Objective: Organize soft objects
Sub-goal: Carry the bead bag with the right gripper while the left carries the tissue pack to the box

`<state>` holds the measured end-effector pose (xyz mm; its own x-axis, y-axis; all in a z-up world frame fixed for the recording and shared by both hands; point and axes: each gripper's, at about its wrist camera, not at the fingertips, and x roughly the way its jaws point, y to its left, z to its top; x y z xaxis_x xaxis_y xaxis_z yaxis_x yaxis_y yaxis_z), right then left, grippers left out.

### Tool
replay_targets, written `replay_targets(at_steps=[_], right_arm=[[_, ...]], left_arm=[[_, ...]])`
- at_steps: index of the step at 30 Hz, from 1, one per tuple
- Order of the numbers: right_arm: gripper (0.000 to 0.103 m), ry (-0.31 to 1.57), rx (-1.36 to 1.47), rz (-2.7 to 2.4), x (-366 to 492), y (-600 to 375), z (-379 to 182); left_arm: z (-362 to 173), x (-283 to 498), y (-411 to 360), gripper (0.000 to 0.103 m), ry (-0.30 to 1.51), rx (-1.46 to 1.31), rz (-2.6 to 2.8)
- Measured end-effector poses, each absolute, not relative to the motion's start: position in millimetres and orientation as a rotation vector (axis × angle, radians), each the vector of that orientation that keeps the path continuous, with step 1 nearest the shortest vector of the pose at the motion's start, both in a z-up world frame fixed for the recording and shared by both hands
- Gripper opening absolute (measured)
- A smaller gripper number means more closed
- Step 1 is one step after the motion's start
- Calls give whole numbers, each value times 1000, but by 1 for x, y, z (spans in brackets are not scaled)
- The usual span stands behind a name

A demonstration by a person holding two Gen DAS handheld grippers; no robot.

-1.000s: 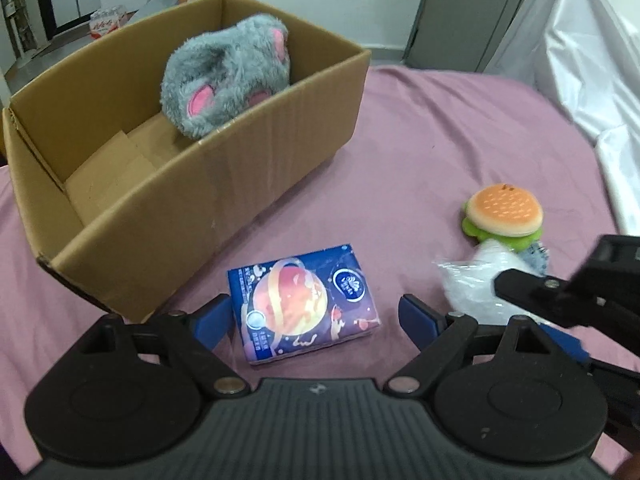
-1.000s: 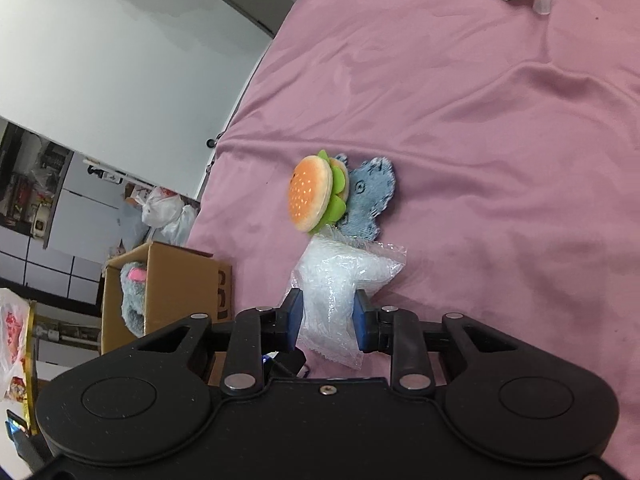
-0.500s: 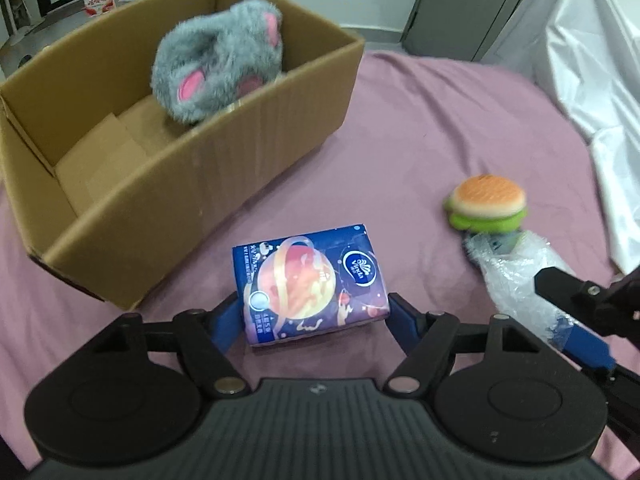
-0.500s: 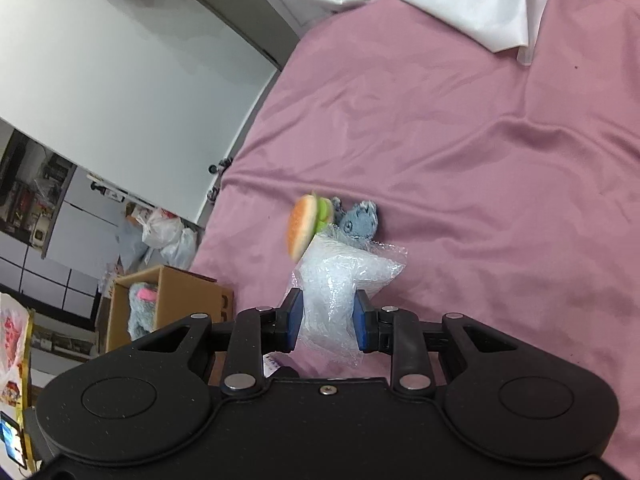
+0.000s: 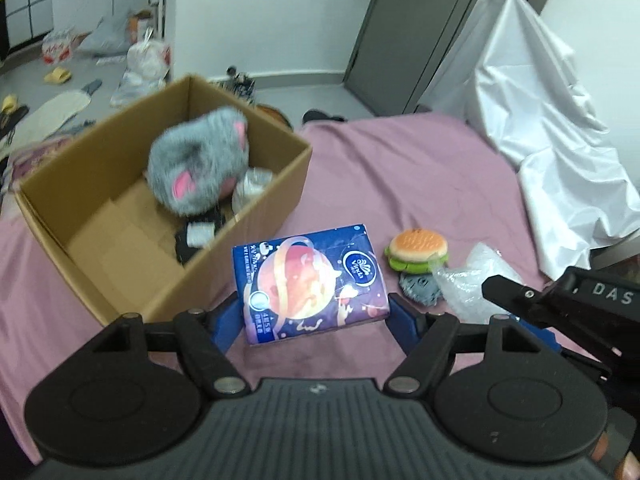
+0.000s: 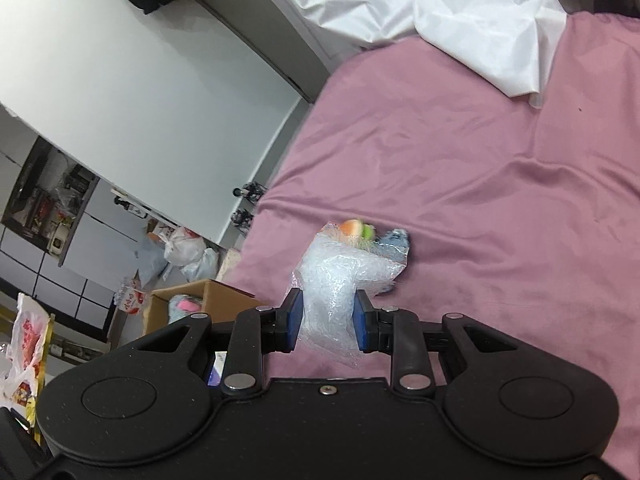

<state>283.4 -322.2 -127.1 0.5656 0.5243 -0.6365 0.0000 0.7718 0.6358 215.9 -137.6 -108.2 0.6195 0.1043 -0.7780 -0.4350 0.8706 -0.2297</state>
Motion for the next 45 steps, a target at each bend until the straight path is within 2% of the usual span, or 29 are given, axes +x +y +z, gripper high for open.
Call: replay_targets(at_steps=[26, 45], right_arm=[[26, 733, 614, 436, 251, -268, -64], [27, 744, 474, 507, 244, -193, -55]], left_arm=[[-41, 187, -43, 74, 715, -398, 199], [-31, 186, 36, 74, 708, -404, 179]])
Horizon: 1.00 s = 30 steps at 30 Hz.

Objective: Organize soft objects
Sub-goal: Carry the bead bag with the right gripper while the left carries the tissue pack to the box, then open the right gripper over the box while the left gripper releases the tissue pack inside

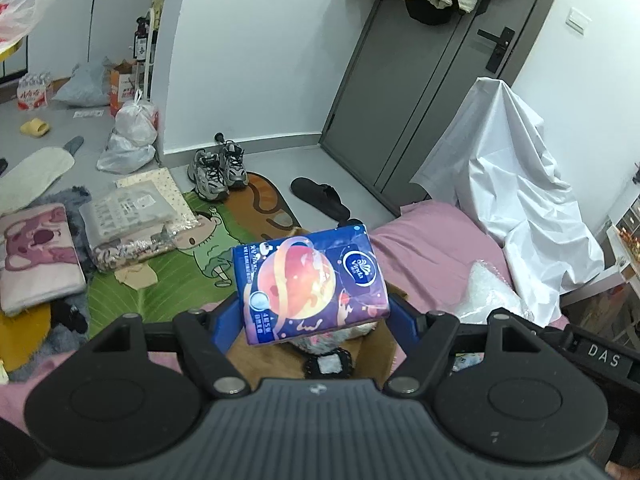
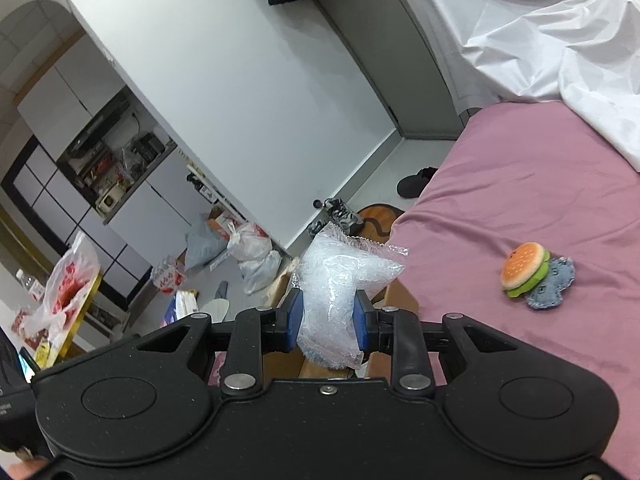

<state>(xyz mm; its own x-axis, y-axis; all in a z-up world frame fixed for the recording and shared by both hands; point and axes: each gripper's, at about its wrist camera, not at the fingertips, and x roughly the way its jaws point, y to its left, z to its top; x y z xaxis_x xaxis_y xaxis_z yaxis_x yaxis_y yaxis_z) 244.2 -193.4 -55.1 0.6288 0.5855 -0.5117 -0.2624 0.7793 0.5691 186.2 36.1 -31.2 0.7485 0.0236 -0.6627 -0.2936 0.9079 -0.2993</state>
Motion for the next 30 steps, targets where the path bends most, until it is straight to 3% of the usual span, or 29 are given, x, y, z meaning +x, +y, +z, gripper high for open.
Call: replay_targets(at_steps=[30], right_arm=[[27, 845, 295, 501, 254, -116, -72]], left_arm=[[-66, 229, 75, 74, 862, -382, 36]])
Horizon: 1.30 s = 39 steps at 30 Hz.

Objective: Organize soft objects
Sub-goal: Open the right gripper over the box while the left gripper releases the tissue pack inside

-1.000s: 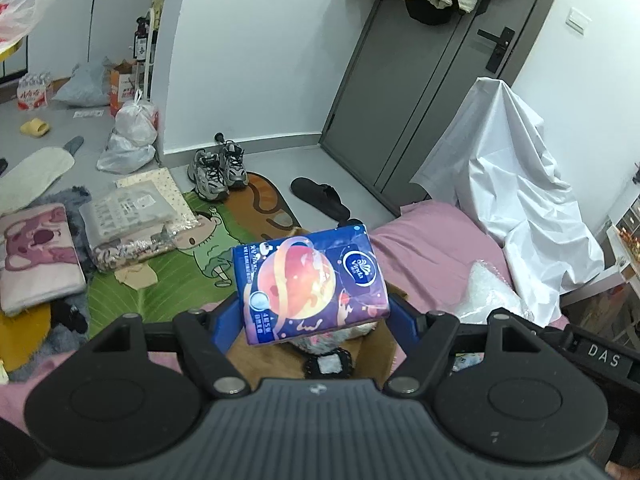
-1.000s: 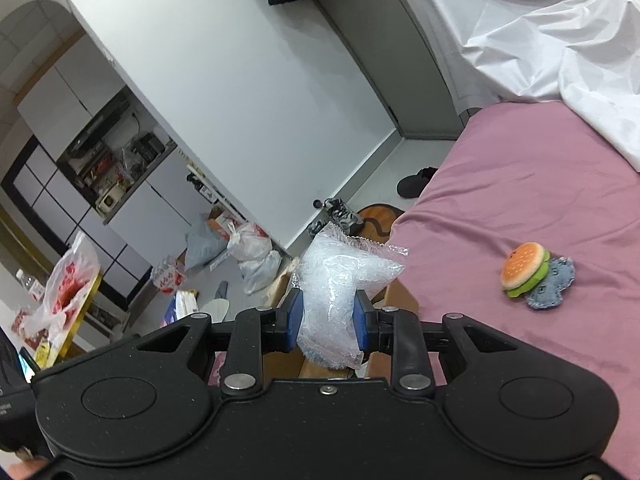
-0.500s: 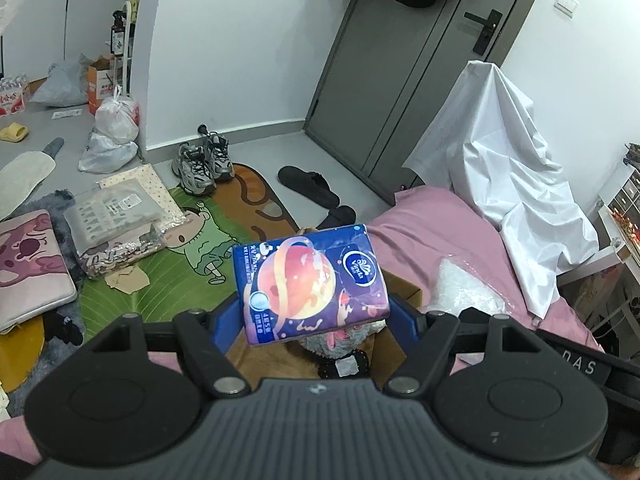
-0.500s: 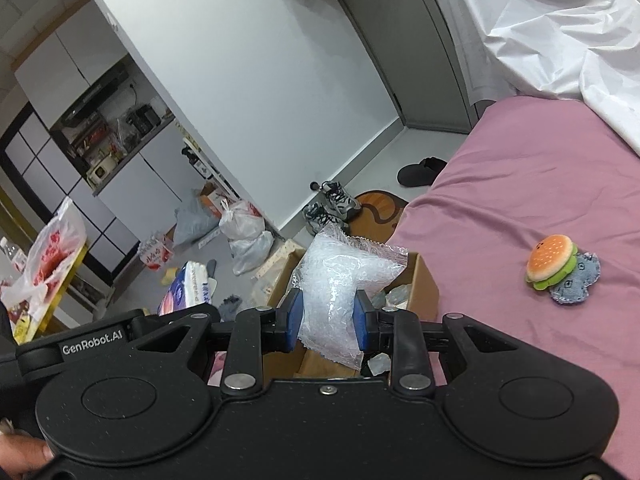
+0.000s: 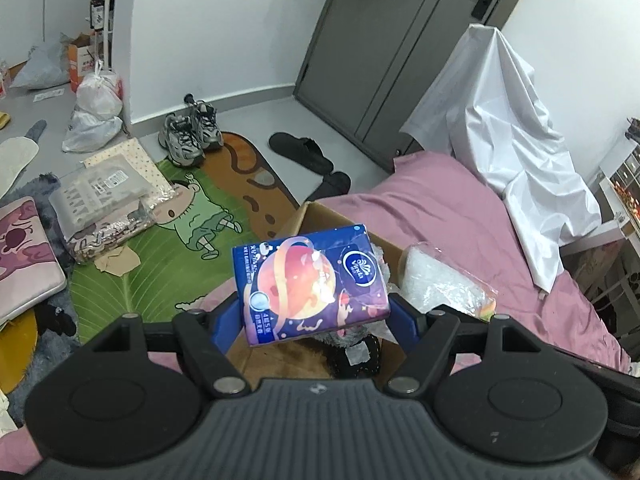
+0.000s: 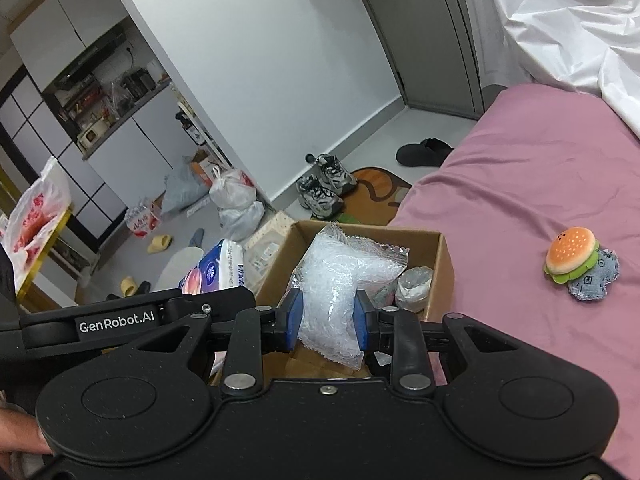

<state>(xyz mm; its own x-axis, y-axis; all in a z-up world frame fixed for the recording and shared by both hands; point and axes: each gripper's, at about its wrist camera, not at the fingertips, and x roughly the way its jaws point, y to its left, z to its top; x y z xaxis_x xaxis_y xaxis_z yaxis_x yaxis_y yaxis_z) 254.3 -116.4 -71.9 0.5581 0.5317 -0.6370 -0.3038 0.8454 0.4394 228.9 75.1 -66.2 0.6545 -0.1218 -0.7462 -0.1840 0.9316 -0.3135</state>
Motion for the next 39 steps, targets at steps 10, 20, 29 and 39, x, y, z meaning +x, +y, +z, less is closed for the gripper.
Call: replay_targets(at_steps=[10, 20, 29, 39], right_arm=[[27, 888, 291, 475, 260, -116, -78], [27, 894, 269, 502, 255, -112, -77], [41, 897, 267, 550, 249, -100, -76], [69, 873, 268, 511, 243, -114, -61]], left_arm=[[-73, 234, 76, 78, 897, -402, 37], [-59, 223, 87, 78, 868, -414, 99], [-47, 208, 91, 82, 859, -389, 126], [-32, 194, 87, 96, 861, -351, 131]])
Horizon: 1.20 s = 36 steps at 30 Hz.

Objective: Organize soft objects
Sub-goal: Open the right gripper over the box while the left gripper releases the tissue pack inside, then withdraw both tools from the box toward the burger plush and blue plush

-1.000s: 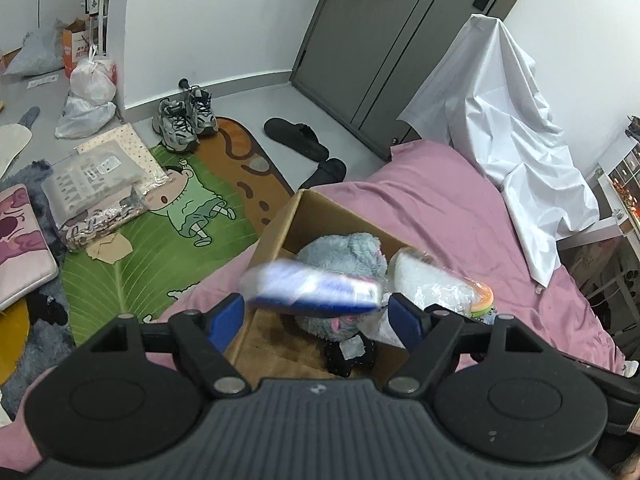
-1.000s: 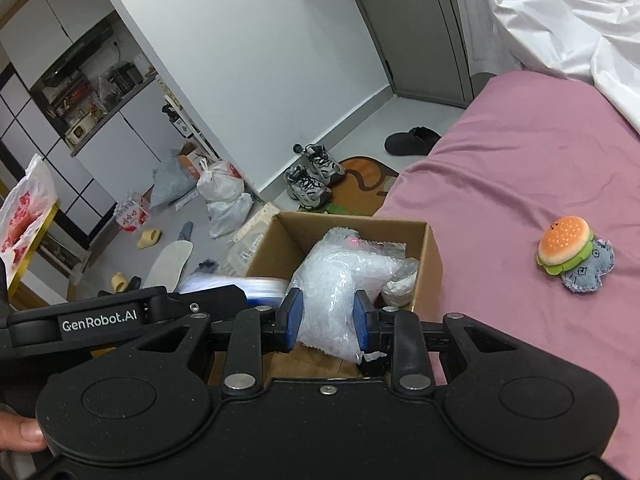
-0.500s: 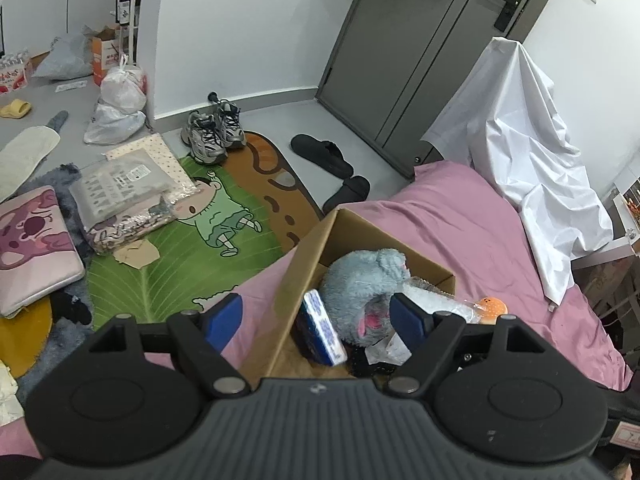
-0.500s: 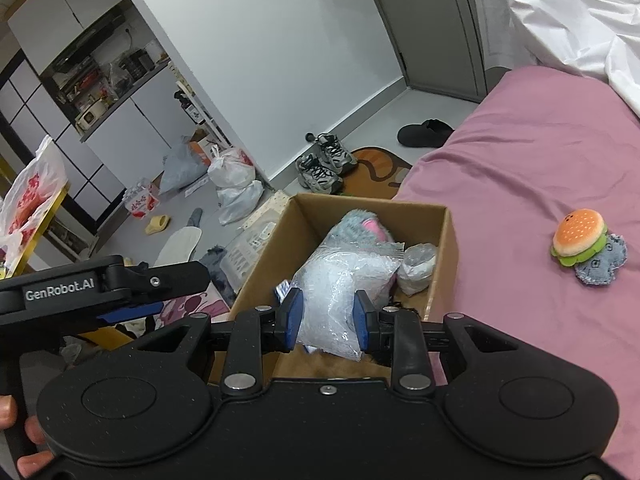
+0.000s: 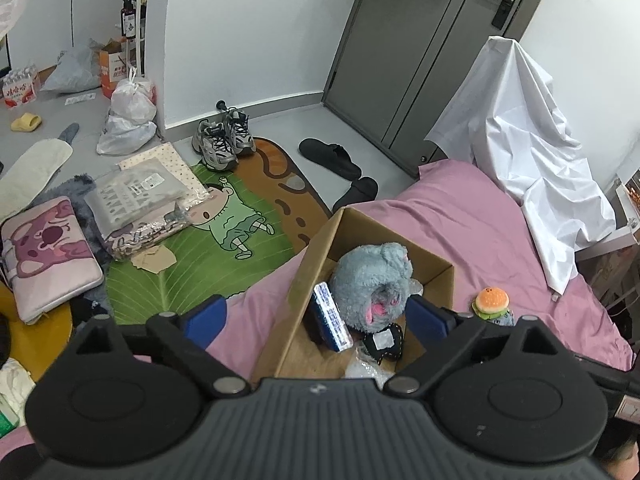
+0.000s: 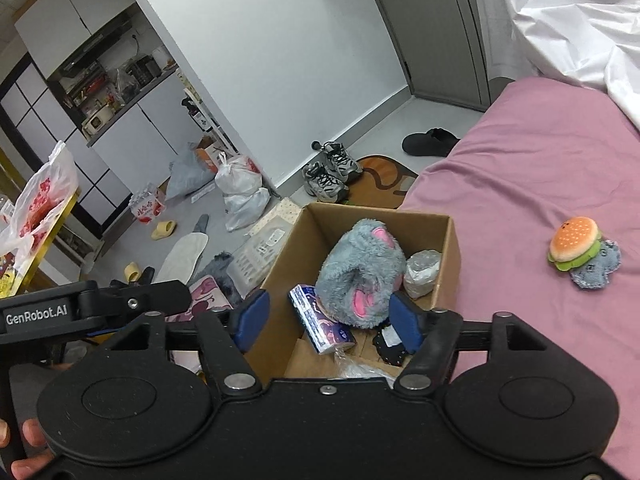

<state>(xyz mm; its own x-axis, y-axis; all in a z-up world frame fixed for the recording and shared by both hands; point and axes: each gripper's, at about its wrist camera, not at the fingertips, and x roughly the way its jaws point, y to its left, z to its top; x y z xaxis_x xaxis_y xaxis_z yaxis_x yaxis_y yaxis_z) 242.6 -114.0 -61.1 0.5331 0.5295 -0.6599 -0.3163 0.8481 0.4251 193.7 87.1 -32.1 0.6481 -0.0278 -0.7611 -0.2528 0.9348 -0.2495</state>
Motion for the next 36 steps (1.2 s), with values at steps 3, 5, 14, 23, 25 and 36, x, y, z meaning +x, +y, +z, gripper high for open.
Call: replay_targets(at_steps=[3, 5, 14, 23, 25, 36], right_arm=[[76, 869, 254, 510, 239, -116, -57], [79, 865, 249, 511, 237, -118, -53], [94, 890, 245, 515, 234, -137, -45], [101, 882, 234, 512, 231, -157, -37], [102, 882, 234, 510, 231, -163, -37], [103, 868, 262, 518, 230, -194, -27]], left_arm=[[-28, 190, 83, 99, 856, -325, 141], [-26, 187, 80, 100, 854, -318, 141], [-20, 179, 68, 103, 863, -305, 164], [-19, 171, 46, 103, 885, -286, 165], [-18, 170, 44, 103, 887, -288, 164], [-9, 163, 14, 103, 881, -257, 132]])
